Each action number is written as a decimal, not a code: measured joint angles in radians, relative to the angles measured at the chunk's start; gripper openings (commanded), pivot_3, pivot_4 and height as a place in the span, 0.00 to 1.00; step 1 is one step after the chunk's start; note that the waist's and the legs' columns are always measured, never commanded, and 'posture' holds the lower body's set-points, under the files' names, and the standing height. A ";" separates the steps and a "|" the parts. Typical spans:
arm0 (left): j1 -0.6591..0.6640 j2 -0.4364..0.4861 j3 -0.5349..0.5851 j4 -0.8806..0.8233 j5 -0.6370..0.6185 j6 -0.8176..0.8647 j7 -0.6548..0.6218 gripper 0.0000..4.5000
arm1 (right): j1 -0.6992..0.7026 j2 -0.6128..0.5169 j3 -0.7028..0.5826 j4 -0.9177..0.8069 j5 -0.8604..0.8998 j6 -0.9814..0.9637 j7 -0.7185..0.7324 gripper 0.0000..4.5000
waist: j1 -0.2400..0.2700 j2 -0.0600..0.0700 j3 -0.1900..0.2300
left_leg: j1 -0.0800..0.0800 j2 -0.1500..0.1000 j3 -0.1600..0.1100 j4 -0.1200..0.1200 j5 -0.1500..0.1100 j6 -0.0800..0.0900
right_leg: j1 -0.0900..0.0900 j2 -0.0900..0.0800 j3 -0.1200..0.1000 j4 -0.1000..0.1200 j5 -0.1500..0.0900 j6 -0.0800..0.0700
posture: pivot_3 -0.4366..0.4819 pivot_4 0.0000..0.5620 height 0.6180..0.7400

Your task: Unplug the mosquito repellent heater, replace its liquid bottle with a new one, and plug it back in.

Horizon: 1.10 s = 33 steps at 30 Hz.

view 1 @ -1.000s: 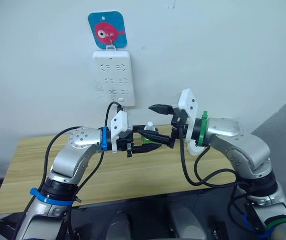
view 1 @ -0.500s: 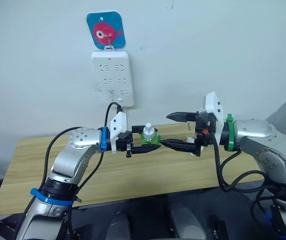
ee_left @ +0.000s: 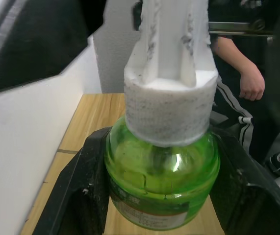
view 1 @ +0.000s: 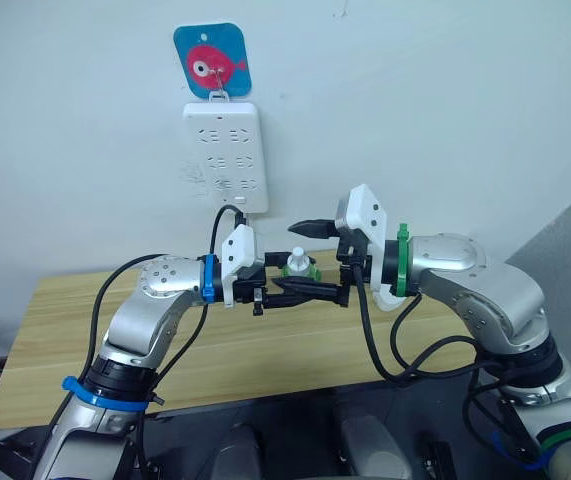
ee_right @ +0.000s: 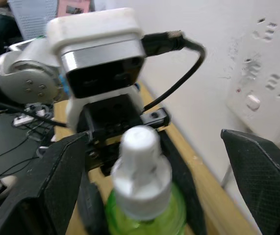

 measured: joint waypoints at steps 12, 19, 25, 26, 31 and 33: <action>0.003 0.001 -0.004 -0.004 0.002 0.009 0.021 0.51 | 0.040 -0.149 -0.093 0.008 0.041 0.012 0.103 1.00 | 0.004 0.000 0.000 | 0.000 0.000 0.000 0.000 0.000 0.001 | 0.000 0.000 0.000 0.000 0.000 0.000 | 0.28 0.24 0.88; 0.003 0.001 -0.005 -0.004 0.002 0.006 0.016 0.51 | 0.074 -0.227 -0.126 -0.024 0.087 0.040 0.175 1.00 | -0.003 0.000 0.000 | 0.000 0.000 0.000 0.000 -0.001 0.001 | 0.000 0.000 0.000 0.000 0.000 0.000 | 0.27 0.24 0.88; 0.003 0.001 -0.006 -0.004 0.002 0.003 0.000 0.51 | 0.020 -0.131 -0.132 -0.038 0.147 0.071 0.134 1.00 | -0.002 0.000 0.000 | 0.000 0.000 0.000 0.000 0.000 0.001 | 0.000 0.000 0.000 0.000 0.000 0.000 | 0.27 0.24 0.88; 0.003 0.001 -0.006 -0.004 0.002 0.003 -0.001 0.51 | 0.014 -0.123 -0.130 -0.037 0.147 0.071 0.130 1.00 | 0.000 0.000 0.000 | 0.000 0.000 0.000 0.000 0.000 0.001 | 0.000 0.000 0.000 0.000 0.000 0.000 | 0.27 0.24 0.88; 0.003 0.002 -0.006 -0.004 0.003 0.003 -0.004 0.51 | 0.005 -0.097 -0.098 -0.023 0.134 0.065 0.128 0.69 | 0.002 0.000 0.000 | 0.000 0.000 0.000 0.000 0.000 0.001 | 0.000 0.000 0.000 0.000 0.000 0.000 | 0.28 0.25 0.88; 0.004 0.002 -0.006 -0.004 0.003 0.003 -0.004 0.51 | 0.005 -0.098 -0.085 -0.020 0.131 0.065 0.138 0.53 | 0.002 0.000 0.000 | 0.000 0.000 0.000 0.000 0.000 0.001 | 0.000 0.000 0.000 0.000 0.000 0.000 | 0.28 0.25 0.88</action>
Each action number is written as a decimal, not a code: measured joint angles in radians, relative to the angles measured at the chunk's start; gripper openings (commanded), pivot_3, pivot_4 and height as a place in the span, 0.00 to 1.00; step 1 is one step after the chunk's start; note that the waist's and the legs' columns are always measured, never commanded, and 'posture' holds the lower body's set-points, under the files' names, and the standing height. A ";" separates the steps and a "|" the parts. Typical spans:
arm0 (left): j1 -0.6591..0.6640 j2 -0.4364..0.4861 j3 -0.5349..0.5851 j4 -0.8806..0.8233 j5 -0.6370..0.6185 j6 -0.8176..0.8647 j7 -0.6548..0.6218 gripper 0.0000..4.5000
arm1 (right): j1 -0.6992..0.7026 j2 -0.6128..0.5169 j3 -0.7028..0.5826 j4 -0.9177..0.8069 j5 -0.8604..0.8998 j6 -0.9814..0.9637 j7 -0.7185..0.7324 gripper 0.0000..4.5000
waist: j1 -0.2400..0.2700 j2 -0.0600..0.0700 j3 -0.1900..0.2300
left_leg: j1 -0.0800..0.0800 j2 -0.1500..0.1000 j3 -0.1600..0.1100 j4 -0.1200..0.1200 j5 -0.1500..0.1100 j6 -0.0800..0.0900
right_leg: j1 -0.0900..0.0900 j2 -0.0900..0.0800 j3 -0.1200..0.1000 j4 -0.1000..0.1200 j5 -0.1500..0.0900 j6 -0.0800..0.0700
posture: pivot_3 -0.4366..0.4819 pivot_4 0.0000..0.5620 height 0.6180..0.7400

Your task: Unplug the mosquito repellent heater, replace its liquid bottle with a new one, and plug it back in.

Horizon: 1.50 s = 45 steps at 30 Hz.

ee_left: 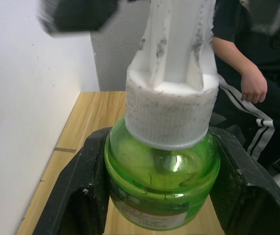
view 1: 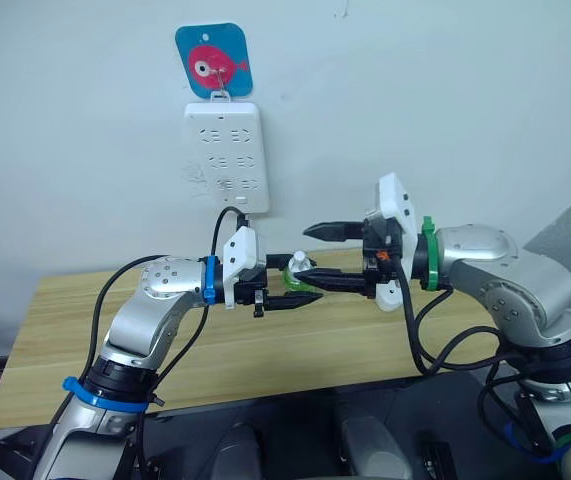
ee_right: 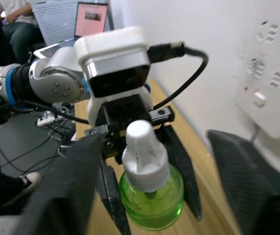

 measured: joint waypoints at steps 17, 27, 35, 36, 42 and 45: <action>0.057 0.061 -0.011 0.028 0.061 -0.003 -0.006 0.51 | -0.078 -0.002 -0.124 -0.011 0.096 0.041 -0.022 0.06 | -0.001 0.000 0.000 | 0.000 0.000 0.000 0.000 0.000 0.000 | 0.000 0.000 0.000 0.000 0.000 0.000 | 0.27 0.26 0.88; 0.249 0.219 0.063 0.070 0.102 -0.029 -0.003 0.51 | 0.300 0.018 0.008 0.020 -0.237 -0.260 -0.176 0.06 | 0.000 0.001 0.000 | 0.001 0.001 0.001 -0.002 0.000 0.000 | -0.001 0.001 0.002 0.000 -0.001 -0.001 | 0.31 0.33 0.88; 0.369 0.284 0.107 -0.022 0.099 -0.033 -0.016 0.51 | 0.381 0.221 0.147 0.511 -0.552 -0.766 -0.289 0.06 | 0.030 0.001 0.002 | 0.003 0.001 0.004 -0.002 0.000 0.001 | 0.000 0.001 0.003 0.000 -0.001 -0.001 | 0.38 0.36 0.88; 0.374 0.285 0.111 -0.036 0.099 -0.024 -0.015 0.51 | 0.368 0.245 0.146 0.576 -0.561 -0.804 -0.300 0.06 | 0.034 0.001 0.002 | 0.003 0.001 0.004 -0.002 -0.001 0.001 | 0.001 0.001 0.004 0.000 -0.001 -0.001 | 0.39 0.36 0.88; 0.393 0.289 0.122 -0.101 0.090 0.019 0.003 0.51 | 0.301 0.294 0.116 0.894 -0.604 -0.929 -0.315 0.06 | 0.059 0.003 0.007 | 0.009 0.001 0.006 -0.002 -0.001 0.002 | 0.006 0.001 0.005 -0.001 -0.001 -0.001 | 0.40 0.37 0.88; 0.395 0.289 0.122 -0.118 0.081 0.028 0.005 0.51 | 0.286 0.304 0.101 0.966 -0.621 -0.944 -0.326 0.06 | 0.063 0.003 0.009 | 0.014 0.001 0.006 -0.004 -0.001 0.002 | 0.011 0.001 0.006 -0.001 -0.002 -0.002 | 0.40 0.37 0.88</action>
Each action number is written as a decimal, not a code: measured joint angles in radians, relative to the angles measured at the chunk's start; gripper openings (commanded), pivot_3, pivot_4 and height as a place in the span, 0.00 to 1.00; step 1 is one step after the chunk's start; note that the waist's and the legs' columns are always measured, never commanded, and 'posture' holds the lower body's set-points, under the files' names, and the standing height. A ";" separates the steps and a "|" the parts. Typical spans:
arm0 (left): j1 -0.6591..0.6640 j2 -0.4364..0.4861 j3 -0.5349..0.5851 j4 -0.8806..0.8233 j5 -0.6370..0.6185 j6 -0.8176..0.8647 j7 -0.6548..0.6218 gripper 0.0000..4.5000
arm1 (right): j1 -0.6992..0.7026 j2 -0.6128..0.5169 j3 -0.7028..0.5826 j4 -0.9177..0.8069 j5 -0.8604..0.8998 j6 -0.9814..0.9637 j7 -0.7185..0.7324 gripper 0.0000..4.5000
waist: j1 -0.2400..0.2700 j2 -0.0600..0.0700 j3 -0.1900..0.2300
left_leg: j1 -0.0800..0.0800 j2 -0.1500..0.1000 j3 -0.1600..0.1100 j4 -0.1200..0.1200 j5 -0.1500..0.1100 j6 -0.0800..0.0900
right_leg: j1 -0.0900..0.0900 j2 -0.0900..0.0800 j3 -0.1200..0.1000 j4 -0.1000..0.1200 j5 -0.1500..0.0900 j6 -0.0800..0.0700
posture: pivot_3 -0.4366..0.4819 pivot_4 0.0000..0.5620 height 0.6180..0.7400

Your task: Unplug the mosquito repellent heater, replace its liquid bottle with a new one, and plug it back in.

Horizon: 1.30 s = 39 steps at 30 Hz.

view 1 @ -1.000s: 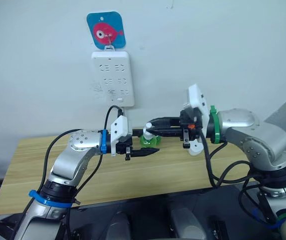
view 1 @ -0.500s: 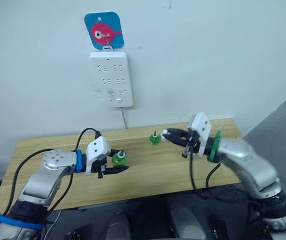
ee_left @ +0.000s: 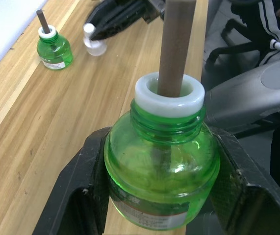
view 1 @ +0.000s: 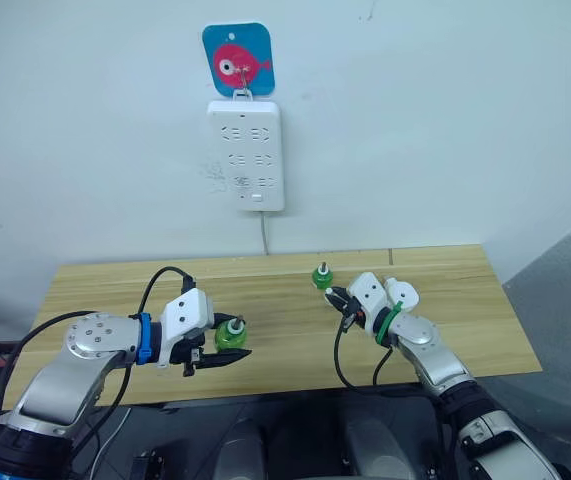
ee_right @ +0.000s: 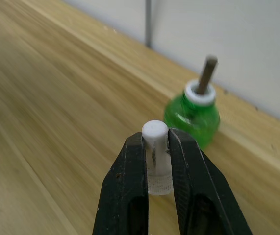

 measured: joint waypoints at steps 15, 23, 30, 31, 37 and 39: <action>-0.082 -0.044 -0.016 0.009 -0.021 0.030 -0.003 0.51 | 0.115 -0.070 -0.101 -0.379 0.117 0.161 0.131 1.00 | 0.015 0.004 0.003 | 0.000 0.000 0.001 0.001 0.000 0.000 | 0.000 0.000 0.002 0.000 0.000 0.000 | 0.32 0.33 0.88; -0.230 -0.125 -0.065 0.049 -0.068 0.032 -0.057 0.51 | 0.011 -0.256 -0.080 -0.983 0.427 0.693 0.289 1.00 | 0.003 0.003 0.002 | 0.000 0.001 0.000 0.001 0.000 0.000 | 0.001 0.001 0.001 -0.001 0.000 0.001 | 0.27 0.30 0.88; -0.343 -0.200 -0.105 0.111 -0.070 0.012 -0.089 0.51 | -0.130 -0.238 -0.028 -1.005 0.507 0.842 0.314 1.00 | -0.013 0.002 0.002 | 0.000 0.001 0.000 0.001 0.000 0.000 | 0.001 0.001 0.000 -0.002 0.000 0.001 | 0.26 0.28 0.88; -0.353 -0.205 -0.110 0.114 -0.069 0.008 -0.091 0.51 | -0.139 -0.229 -0.019 -0.991 0.499 0.839 0.314 1.00 | -0.016 0.002 0.002 | 0.000 0.001 0.000 0.001 0.000 0.001 | 0.001 0.001 0.001 -0.002 0.000 0.001 | 0.26 0.28 0.88; -0.363 -0.209 -0.113 0.132 -0.069 -0.011 -0.110 0.51 | -0.142 -0.206 0.002 -0.932 0.461 0.818 0.308 0.96 | -0.036 0.002 0.002 | -0.001 0.001 -0.002 0.001 -0.001 0.001 | 0.001 0.001 -0.001 -0.002 -0.001 0.001 | 0.27 0.28 0.88; -0.368 -0.212 -0.113 0.132 -0.069 -0.012 -0.111 0.51 | -0.142 -0.205 0.004 -0.927 0.460 0.813 0.309 0.87 | -0.039 0.002 0.002 | -0.001 0.001 -0.002 0.000 -0.001 0.001 | 0.001 0.001 -0.001 -0.002 -0.001 0.001 | 0.27 0.28 0.88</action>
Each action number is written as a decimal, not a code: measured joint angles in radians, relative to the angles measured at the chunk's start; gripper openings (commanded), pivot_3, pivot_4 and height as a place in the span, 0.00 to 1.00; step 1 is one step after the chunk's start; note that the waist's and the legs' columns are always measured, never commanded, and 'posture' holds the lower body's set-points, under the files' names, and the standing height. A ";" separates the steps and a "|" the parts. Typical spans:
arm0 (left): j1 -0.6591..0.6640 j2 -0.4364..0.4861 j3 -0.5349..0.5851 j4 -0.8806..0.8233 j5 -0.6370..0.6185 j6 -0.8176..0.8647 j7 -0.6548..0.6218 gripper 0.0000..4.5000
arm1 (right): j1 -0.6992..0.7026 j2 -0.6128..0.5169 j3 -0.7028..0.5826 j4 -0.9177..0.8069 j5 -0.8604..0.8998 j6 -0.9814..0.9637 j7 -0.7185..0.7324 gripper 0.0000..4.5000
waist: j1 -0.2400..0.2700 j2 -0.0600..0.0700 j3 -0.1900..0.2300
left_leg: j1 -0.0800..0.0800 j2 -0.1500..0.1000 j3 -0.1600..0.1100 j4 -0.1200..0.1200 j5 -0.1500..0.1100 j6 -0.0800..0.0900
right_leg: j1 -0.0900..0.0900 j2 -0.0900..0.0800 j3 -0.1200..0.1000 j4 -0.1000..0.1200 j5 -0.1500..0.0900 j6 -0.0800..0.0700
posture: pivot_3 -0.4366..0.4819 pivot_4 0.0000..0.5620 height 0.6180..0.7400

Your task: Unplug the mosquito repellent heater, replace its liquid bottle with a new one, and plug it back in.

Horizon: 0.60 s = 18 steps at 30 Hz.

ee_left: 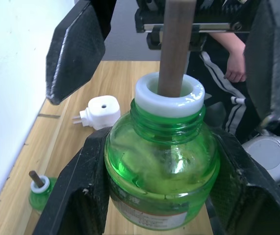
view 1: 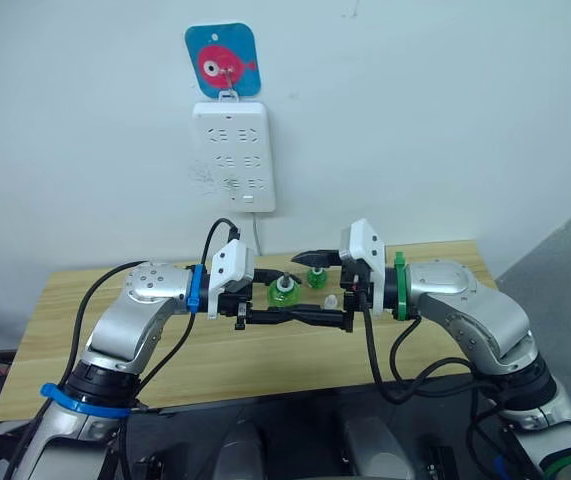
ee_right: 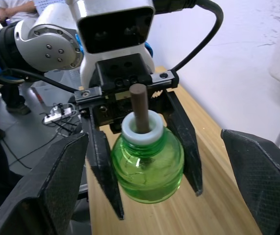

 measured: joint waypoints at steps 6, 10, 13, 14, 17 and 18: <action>-0.006 -0.009 -0.001 0.000 0.001 -0.002 0.000 0.51 | 0.004 0.002 0.015 0.001 -0.008 -0.018 0.006 0.39 | 0.000 0.000 0.000 | 0.000 0.000 0.000 0.000 0.000 0.000 | 0.000 0.000 0.000 0.000 0.000 0.000 | 0.27 0.28 0.88; -0.007 -0.009 -0.004 0.006 0.005 0.000 0.001 0.51 | 0.004 0.002 0.017 0.001 -0.019 -0.037 0.014 0.19 | 0.000 0.000 0.000 | 0.000 0.000 -0.001 0.000 0.000 0.000 | 0.000 0.000 0.000 0.000 0.000 0.000 | 0.27 0.28 0.88; -0.007 -0.009 -0.005 0.006 0.005 0.000 0.001 0.51 | 0.004 0.003 0.017 0.001 -0.020 -0.039 0.016 0.19 | 0.000 0.000 0.000 | 0.000 0.000 -0.001 0.000 0.000 0.000 | 0.000 0.000 0.000 0.000 0.000 0.000 | 0.27 0.28 0.88; -0.007 -0.009 -0.005 0.006 0.005 0.000 0.001 0.51 | 0.004 0.003 0.017 0.001 -0.020 -0.039 0.016 0.19 | 0.000 0.000 0.000 | 0.000 0.000 -0.001 0.000 0.000 0.000 | 0.000 0.000 0.000 0.000 0.000 0.000 | 0.27 0.28 0.88; -0.007 -0.009 -0.005 0.006 0.005 0.000 0.001 0.51 | 0.004 0.005 0.017 0.002 -0.020 -0.037 0.017 0.19 | 0.000 0.000 0.000 | 0.000 0.000 -0.001 0.000 0.000 0.000 | 0.000 0.000 0.000 0.000 0.000 0.000 | 0.27 0.28 0.88; -0.007 -0.009 -0.005 0.006 0.005 0.000 0.001 0.51 | 0.004 0.006 0.016 0.002 -0.019 -0.036 0.017 0.19 | 0.000 0.000 0.000 | 0.000 0.000 -0.001 0.000 0.000 0.000 | 0.000 0.000 0.000 0.000 0.000 0.000 | 0.27 0.28 0.88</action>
